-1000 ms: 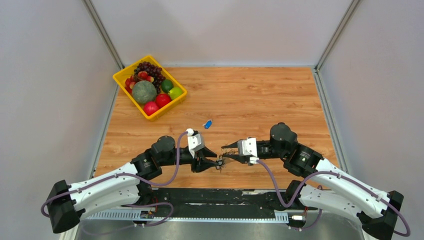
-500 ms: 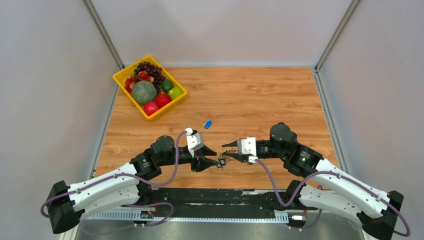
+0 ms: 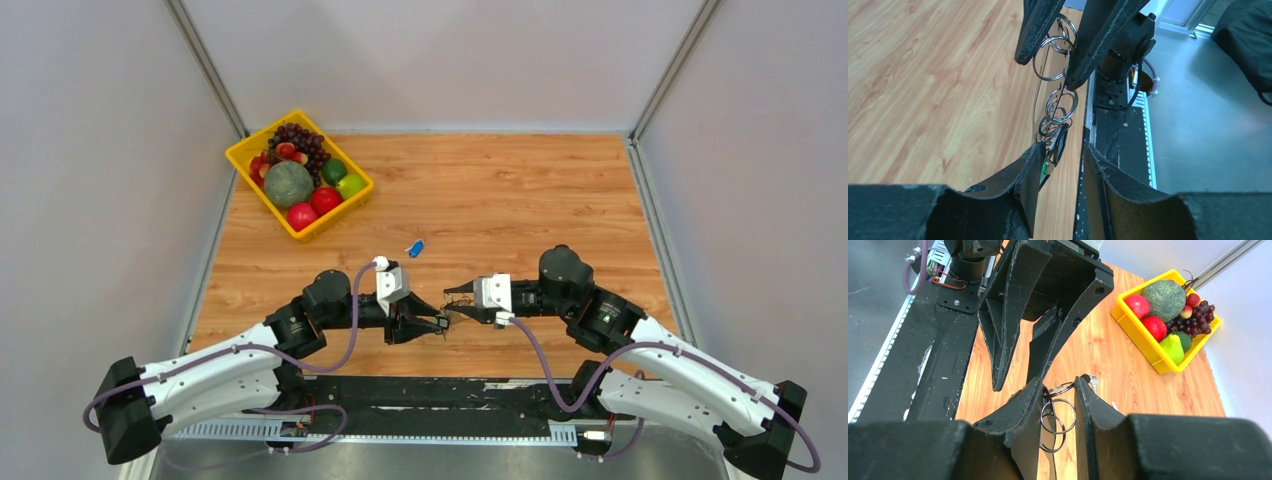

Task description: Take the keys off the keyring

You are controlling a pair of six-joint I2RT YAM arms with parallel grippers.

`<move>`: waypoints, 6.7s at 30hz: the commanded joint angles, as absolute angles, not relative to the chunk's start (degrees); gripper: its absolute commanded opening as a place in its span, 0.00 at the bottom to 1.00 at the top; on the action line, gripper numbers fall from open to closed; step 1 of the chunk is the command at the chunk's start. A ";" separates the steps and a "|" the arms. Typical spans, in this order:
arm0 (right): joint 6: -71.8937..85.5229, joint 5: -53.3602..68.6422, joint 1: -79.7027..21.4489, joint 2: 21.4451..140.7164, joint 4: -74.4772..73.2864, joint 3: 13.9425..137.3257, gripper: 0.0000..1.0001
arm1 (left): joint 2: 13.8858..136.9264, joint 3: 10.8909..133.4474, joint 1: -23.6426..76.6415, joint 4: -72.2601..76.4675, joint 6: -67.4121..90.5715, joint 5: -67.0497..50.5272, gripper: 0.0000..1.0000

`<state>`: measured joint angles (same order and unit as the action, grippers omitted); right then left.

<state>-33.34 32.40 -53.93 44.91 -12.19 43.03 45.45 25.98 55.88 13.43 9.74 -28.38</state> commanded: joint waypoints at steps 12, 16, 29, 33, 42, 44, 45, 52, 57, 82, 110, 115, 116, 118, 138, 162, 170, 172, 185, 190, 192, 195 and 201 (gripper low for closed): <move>-33.66 31.09 -54.03 44.90 -10.02 43.87 0.00 | 50.79 28.64 55.72 18.60 11.92 -26.80 0.31; -33.32 29.92 -53.96 45.44 -10.02 44.01 0.00 | 50.92 28.65 55.75 19.98 13.03 -26.02 0.30; -31.66 26.64 -53.97 46.34 -10.05 44.61 0.00 | 51.77 27.44 55.74 21.65 14.00 -25.13 0.21; -31.49 26.59 -53.92 46.40 -10.02 44.78 0.00 | 53.30 27.17 55.77 23.86 15.25 -23.84 0.22; -31.06 25.86 -53.96 46.53 -9.95 44.86 0.00 | 55.53 28.11 55.73 24.40 16.29 -21.20 0.27; -30.64 25.39 -53.92 46.83 -9.85 45.12 0.00 | 55.61 28.02 55.72 24.41 16.55 -19.83 0.29; -30.29 25.22 -53.93 47.10 -9.84 45.28 0.00 | 55.67 28.03 55.72 24.46 16.58 -19.32 0.29; -28.24 24.40 -53.91 48.61 -9.84 46.39 0.00 | 56.00 27.68 55.75 26.20 17.00 -16.23 0.23; -27.16 22.68 -53.90 48.82 -9.85 46.52 0.00 | 54.08 27.11 55.73 25.46 15.80 -16.37 0.00; -19.54 12.03 -53.96 47.36 -8.44 43.46 0.00 | 49.08 34.64 55.72 1.36 13.45 -12.49 0.00; -7.46 16.19 -53.96 48.59 2.55 35.22 0.15 | 46.69 45.26 55.72 -13.15 -4.58 -6.06 0.00; -7.54 18.68 -53.93 46.50 2.64 34.97 0.33 | 46.25 47.94 55.68 -17.64 -11.54 -11.64 0.00; -7.44 19.77 -53.92 46.14 2.64 35.06 0.42 | 46.45 48.45 55.71 -19.26 -12.97 -11.71 0.00; -6.99 21.40 -53.91 45.71 2.64 35.30 0.53 | 46.86 50.08 55.77 -21.80 -14.95 -11.92 0.00; -11.95 26.72 -50.80 48.27 2.64 44.93 0.48 | 49.70 63.60 55.73 -38.19 -35.91 -18.35 0.00; -16.49 42.41 -50.87 57.57 2.55 49.39 0.35 | 47.37 63.99 55.72 -36.24 -38.98 -22.29 0.00; -16.61 42.39 -50.86 59.50 2.55 50.76 0.32 | 47.30 64.33 55.77 -36.52 -39.09 -24.35 0.00; -16.60 42.95 -50.83 60.03 2.55 50.92 0.32 | 47.29 64.40 55.74 -36.62 -39.22 -24.70 0.00; -17.09 45.84 -51.49 60.36 2.55 49.88 0.25 | 46.58 64.20 55.73 -35.31 -38.88 -23.64 0.00; -16.92 46.05 -51.98 60.81 2.54 49.81 0.23 | 45.95 63.81 55.73 -34.46 -38.44 -22.92 0.00; -16.95 46.13 -52.07 60.95 2.55 49.83 0.20 | 45.57 63.50 55.75 -33.85 -38.01 -22.44 0.00; -16.73 46.21 -52.25 61.31 2.49 50.00 0.11 | 45.10 63.02 55.72 -33.04 -37.50 -22.24 0.00; -16.03 44.42 -52.35 61.12 2.55 50.14 0.00 | 44.34 62.56 55.73 -32.11 -36.62 -21.72 0.00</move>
